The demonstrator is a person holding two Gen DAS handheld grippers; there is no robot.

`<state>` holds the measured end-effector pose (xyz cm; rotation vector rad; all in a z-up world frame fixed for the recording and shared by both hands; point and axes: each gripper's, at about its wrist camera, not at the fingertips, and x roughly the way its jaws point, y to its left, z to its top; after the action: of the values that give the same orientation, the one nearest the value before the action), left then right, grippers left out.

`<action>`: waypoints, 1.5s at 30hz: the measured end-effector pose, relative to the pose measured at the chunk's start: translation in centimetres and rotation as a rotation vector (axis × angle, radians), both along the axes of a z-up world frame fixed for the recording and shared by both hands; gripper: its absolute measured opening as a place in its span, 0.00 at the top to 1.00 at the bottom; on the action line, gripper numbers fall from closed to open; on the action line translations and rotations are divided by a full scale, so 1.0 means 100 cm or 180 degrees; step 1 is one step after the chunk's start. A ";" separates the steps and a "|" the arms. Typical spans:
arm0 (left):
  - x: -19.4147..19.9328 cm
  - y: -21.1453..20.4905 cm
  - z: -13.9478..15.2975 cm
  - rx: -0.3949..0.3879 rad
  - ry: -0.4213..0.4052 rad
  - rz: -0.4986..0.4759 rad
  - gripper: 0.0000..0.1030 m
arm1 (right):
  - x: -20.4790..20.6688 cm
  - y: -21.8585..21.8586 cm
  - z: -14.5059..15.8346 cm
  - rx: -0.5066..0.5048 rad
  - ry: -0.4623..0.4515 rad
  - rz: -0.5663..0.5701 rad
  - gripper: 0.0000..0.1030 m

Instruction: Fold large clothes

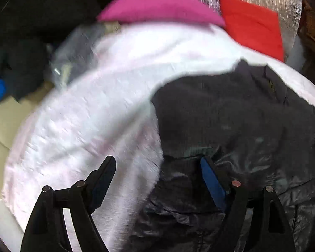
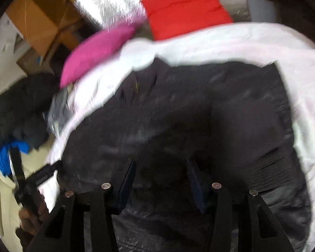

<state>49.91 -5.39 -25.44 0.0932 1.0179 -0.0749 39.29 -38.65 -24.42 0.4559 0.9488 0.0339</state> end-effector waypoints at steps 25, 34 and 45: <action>-0.023 -0.013 0.015 0.0048 -0.0212 -0.0085 0.17 | -0.023 -0.114 -0.020 0.0257 0.0007 -0.0989 0.34; -0.039 -0.023 0.038 0.0088 -0.0663 -0.0210 0.17 | -0.030 -0.073 0.021 -0.0297 -0.0360 -0.0811 0.65; -0.046 -0.030 0.050 0.0106 -0.0857 -0.0321 0.17 | -0.029 -0.114 0.010 0.0178 -0.0350 -0.1083 0.23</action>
<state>45.33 -8.43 -20.46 0.1801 0.7453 -0.1337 36.39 -50.03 -23.45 0.6558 0.7541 -0.2214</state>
